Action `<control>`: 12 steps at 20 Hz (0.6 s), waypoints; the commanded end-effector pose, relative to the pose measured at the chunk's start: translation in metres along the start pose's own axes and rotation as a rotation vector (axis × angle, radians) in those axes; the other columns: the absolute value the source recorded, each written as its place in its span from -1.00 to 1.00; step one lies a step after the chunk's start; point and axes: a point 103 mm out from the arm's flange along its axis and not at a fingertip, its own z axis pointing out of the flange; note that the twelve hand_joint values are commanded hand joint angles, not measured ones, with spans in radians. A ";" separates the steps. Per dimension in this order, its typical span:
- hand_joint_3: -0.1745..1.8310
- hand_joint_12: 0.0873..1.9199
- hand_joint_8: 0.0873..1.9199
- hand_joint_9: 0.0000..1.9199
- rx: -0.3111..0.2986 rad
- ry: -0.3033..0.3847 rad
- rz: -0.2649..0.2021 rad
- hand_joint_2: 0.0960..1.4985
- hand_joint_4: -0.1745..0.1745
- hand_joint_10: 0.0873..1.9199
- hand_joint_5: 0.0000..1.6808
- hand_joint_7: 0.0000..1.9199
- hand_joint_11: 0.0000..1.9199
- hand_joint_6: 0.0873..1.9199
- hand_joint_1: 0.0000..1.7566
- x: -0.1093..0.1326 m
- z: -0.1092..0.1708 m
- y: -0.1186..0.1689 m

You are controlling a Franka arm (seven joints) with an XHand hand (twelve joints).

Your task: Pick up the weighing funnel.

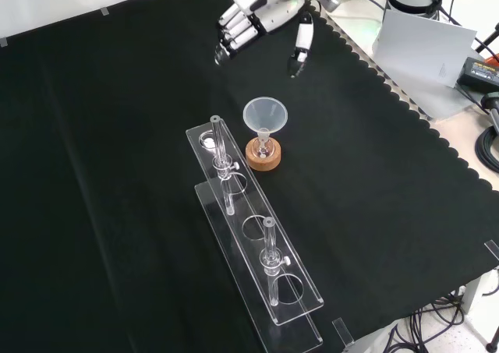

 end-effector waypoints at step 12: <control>-0.51 0.39 -0.34 -0.50 -0.028 0.102 0.024 -0.11 -0.20 -0.37 -0.75 -0.82 -0.66 -1.00 -0.25 -0.054 0.016 0.037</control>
